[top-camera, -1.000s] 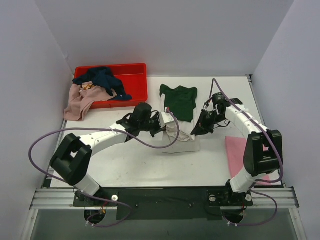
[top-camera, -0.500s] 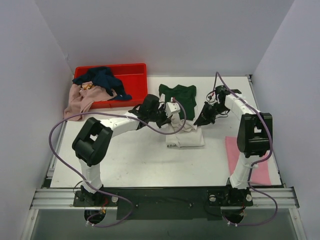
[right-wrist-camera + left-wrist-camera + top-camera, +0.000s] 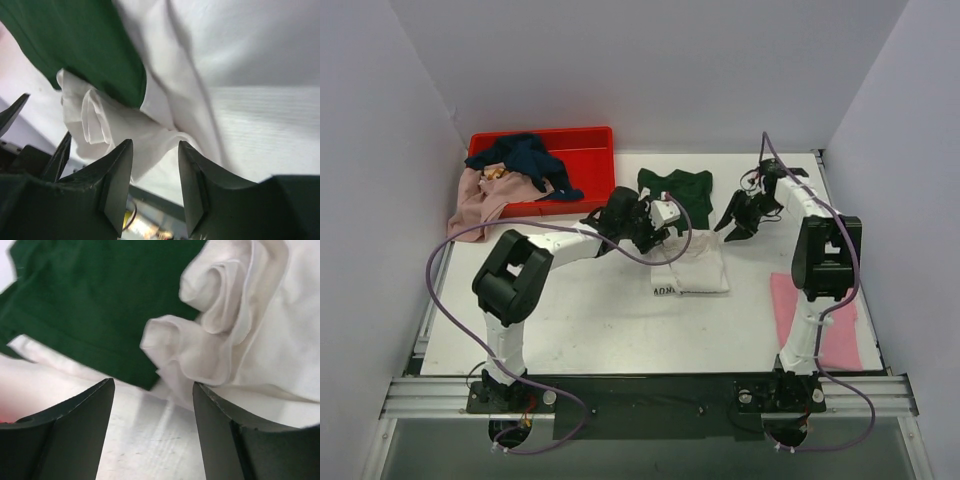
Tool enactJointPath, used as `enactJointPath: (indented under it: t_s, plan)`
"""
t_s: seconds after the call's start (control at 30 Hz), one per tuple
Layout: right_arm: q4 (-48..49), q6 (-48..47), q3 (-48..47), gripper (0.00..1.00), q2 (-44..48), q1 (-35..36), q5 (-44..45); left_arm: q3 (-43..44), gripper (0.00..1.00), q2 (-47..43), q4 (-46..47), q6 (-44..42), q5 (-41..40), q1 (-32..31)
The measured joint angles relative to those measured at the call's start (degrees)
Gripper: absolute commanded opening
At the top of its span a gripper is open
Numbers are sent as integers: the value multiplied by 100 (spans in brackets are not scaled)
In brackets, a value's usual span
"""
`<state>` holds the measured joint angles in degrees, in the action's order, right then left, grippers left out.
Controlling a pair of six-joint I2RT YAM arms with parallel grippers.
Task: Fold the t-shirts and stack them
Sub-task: Fold the folded rectangular tshirt in 1/3 of the way
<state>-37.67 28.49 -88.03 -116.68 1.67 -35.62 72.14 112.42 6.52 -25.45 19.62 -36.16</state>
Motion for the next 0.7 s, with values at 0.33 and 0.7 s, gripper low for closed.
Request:
enactJointPath:
  t_s: [0.33, 0.7]
  plan:
    - [203, -553, 584, 33, 1604, 79, 927, 673, 51, -356, -1049, -437, -190, 210]
    - [1003, -586, 778, 8, 468, 719, 291, -796, 55, -1362, -1917, -2389, 1814, -494]
